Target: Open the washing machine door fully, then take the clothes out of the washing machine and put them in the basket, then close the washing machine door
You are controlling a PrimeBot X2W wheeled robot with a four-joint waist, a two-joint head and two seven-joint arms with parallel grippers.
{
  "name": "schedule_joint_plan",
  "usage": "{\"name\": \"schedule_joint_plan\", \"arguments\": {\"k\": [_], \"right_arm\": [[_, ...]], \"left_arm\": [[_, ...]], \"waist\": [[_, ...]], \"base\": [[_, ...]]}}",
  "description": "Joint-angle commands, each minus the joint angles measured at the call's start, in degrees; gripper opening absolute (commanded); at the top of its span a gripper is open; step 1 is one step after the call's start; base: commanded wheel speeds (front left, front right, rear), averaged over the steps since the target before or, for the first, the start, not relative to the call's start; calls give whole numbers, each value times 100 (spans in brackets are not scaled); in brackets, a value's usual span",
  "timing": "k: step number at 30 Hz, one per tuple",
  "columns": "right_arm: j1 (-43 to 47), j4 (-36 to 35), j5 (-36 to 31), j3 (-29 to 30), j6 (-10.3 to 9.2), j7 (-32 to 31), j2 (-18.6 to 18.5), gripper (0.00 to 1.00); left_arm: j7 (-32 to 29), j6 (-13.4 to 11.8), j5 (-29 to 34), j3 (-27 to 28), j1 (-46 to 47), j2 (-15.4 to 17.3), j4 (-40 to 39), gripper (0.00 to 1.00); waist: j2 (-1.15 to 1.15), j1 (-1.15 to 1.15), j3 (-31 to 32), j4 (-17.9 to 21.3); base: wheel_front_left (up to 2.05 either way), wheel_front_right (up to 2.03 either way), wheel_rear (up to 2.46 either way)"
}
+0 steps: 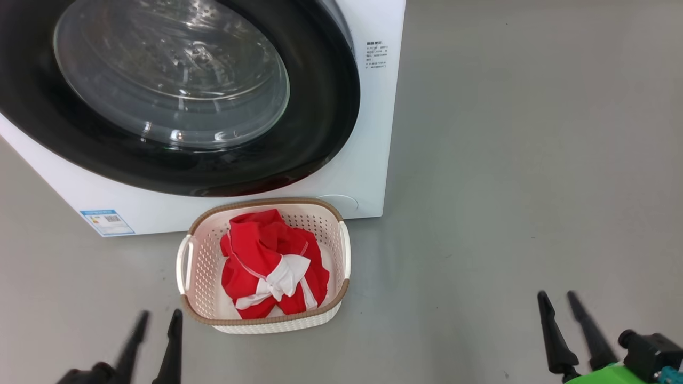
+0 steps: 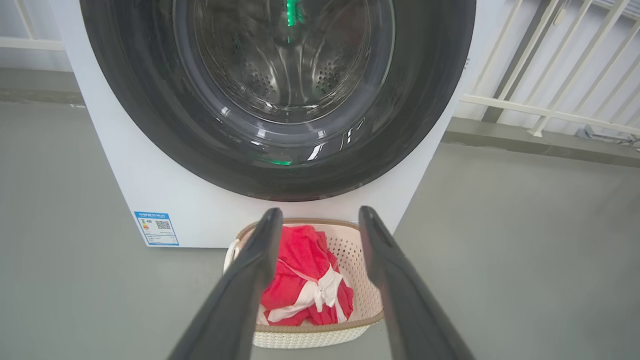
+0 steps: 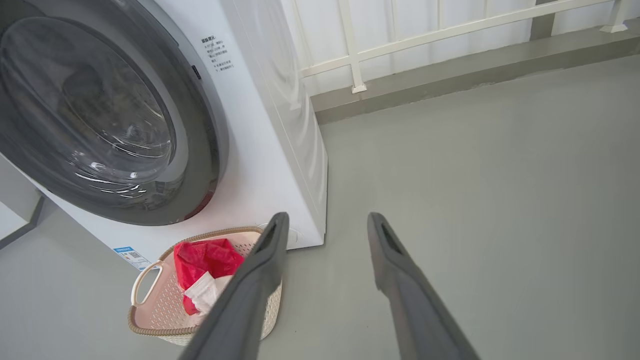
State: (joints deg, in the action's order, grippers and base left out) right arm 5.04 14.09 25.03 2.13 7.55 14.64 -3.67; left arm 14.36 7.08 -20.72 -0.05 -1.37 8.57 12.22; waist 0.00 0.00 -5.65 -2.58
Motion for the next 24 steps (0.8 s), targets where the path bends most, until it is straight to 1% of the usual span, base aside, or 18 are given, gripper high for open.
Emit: {"name": "schedule_joint_plan", "arguments": {"k": [1, 5, 8, 12, 16, 24], "right_arm": [[1, 53, 13, -3, 0, -3, 21, 0], [26, 293, 0, -30, 0, -1, 93, 0], [17, 286, 152, -29, 0, -39, 94, 0], [-11, 271, 377, -25, 0, -100, 86, 0], [-52, 271, 600, -21, -1, -159, 78, 0], [-136, 260, 1044, -8, -1, -280, 63, 0]], "left_arm": [[-19, 0, -15, -10, 0, -36, 51, 0], [-24, 0, -3, -53, -1, -183, 283, 0], [-63, 1, -161, -47, 9, -203, 285, 0], [-123, 2, -399, -31, 23, -209, 276, 0], [-183, 3, -634, -17, 49, -215, 281, 0], [-304, 6, -1102, 16, 109, -228, 287, 0]], "waist": [[0, 0, 0, 0], [0, 0, 0, 0], [0, 1, 5, 4], [0, 13, 42, 14], [0, 2, 51, 22], [0, 0, 82, 39]], "base": [[0, 0, 0], [0, 0, 0], [0, 0, 0], [0, 0, 0], [0, 0, 0], [0, 0, 0]]}}
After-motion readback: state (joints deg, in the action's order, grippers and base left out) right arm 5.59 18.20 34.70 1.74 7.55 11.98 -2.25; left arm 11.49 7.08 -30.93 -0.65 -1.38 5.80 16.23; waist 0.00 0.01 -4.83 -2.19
